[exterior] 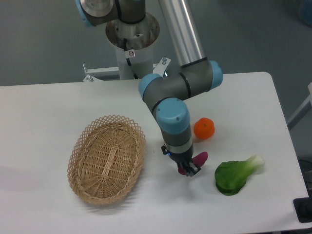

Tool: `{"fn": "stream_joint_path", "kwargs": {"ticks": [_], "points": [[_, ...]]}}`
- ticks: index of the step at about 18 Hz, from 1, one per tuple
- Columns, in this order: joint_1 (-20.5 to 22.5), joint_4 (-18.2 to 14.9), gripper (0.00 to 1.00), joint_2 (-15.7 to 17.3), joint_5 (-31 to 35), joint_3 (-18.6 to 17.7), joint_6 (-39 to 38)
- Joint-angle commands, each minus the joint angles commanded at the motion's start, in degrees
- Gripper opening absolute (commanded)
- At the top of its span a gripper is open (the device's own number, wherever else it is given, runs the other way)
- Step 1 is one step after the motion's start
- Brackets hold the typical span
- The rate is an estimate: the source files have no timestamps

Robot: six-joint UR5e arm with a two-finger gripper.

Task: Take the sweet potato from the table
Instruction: 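Lift the gripped sweet potato up off the table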

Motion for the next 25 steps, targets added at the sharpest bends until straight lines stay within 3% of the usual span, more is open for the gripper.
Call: {"fn": "stream_joint_path", "kwargs": {"ticks": [5,10,14,25], "points": [[2.19,-5.01,0.33,2.99,-4.04,4.67,-3.89],[6.85,-10.72,0.34,6.85,-13.26,6.87,-5.91],[9.05,-11.87,0.34,8.09,-16.52,6.87,-5.65],[9.76,-12.84,0.34,8.79,-16.88,6.87,-5.03]]}}
